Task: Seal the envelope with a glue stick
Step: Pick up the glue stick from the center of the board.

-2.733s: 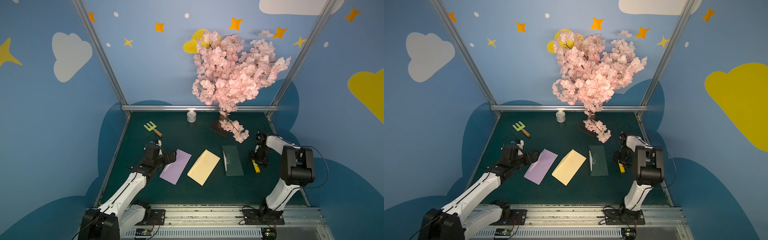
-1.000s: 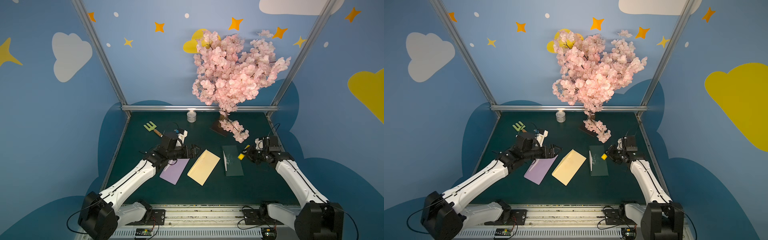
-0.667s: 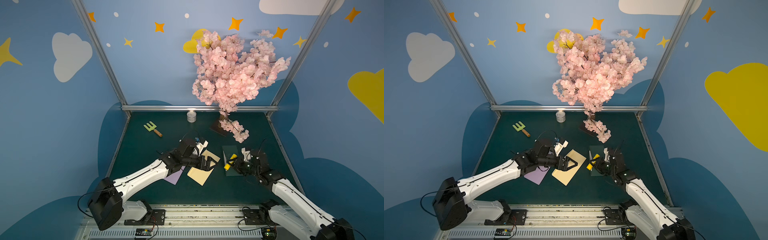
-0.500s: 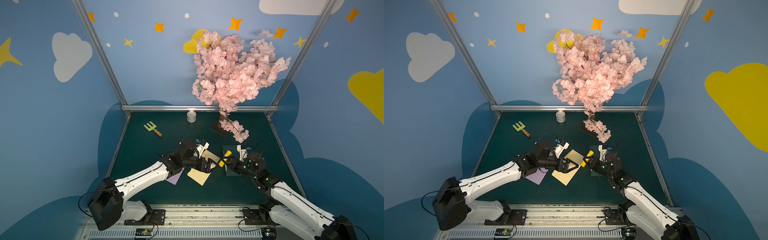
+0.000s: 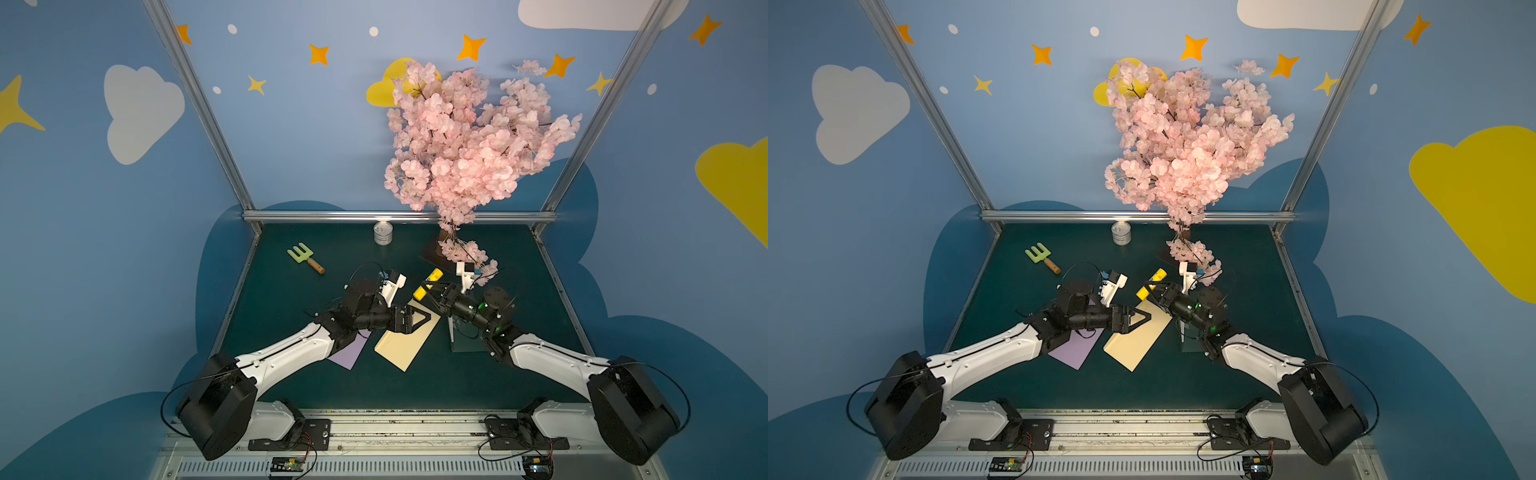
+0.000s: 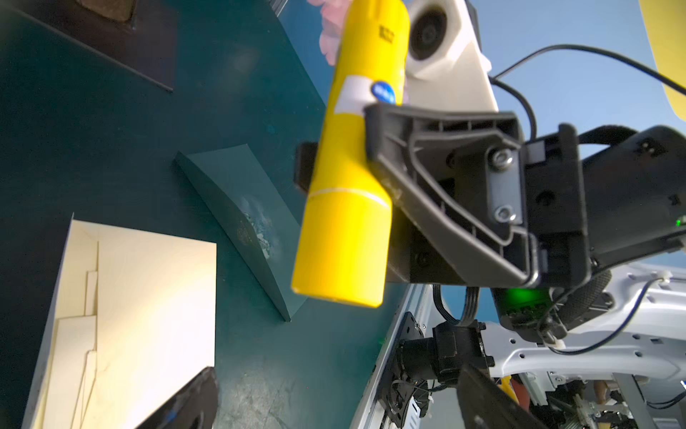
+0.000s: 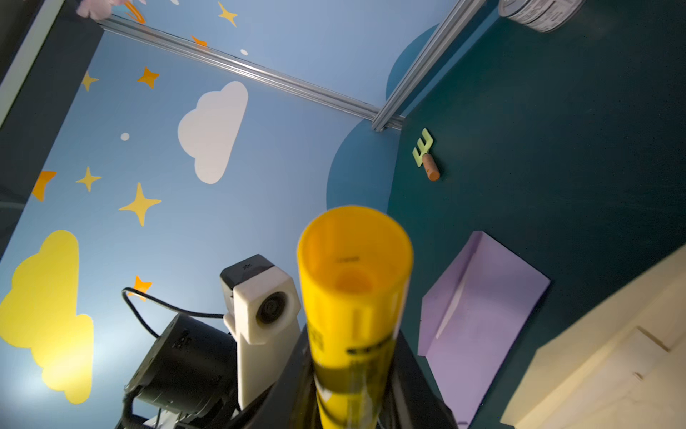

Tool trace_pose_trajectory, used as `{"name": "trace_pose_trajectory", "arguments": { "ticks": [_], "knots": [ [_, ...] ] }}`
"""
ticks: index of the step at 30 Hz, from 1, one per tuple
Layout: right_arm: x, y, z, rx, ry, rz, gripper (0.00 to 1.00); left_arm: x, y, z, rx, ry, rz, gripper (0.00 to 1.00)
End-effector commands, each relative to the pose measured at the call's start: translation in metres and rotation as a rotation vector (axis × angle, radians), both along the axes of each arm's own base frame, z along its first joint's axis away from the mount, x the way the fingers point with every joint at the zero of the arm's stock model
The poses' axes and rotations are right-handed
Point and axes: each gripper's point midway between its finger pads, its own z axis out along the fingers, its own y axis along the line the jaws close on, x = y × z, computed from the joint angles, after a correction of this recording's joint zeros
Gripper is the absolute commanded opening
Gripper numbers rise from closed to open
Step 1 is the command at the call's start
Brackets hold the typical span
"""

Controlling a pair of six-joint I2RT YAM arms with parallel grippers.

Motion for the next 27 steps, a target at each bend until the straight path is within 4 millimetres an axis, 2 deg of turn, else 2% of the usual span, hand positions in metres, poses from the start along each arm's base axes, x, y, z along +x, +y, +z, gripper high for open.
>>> {"name": "trace_pose_trajectory", "arguments": {
  "ticks": [1, 9, 13, 20, 27],
  "knots": [
    [-0.007, 0.008, 0.039, 0.100, -0.065, 0.066, 0.05, 0.010, 0.004, 0.019, -0.043, -0.067, -0.009, 1.00],
    [-0.010, 0.020, 0.031, 0.041, -0.016, 0.130, 0.04, 0.024, 0.024, 0.035, -0.085, -0.072, -0.041, 1.00],
    [-0.013, 0.023, 0.021, 0.016, 0.008, 0.142, 0.04, 0.021, 0.020, 0.042, -0.102, -0.074, -0.092, 1.00],
    [-0.014, 0.028, 0.020, 0.008, 0.006, 0.155, 0.03, 0.022, 0.015, 0.045, -0.123, -0.060, -0.112, 0.98],
    [-0.016, 0.033, 0.018, 0.009, 0.011, 0.179, 0.03, 0.024, 0.012, 0.041, -0.122, -0.040, -0.117, 0.79]
  ]
}}
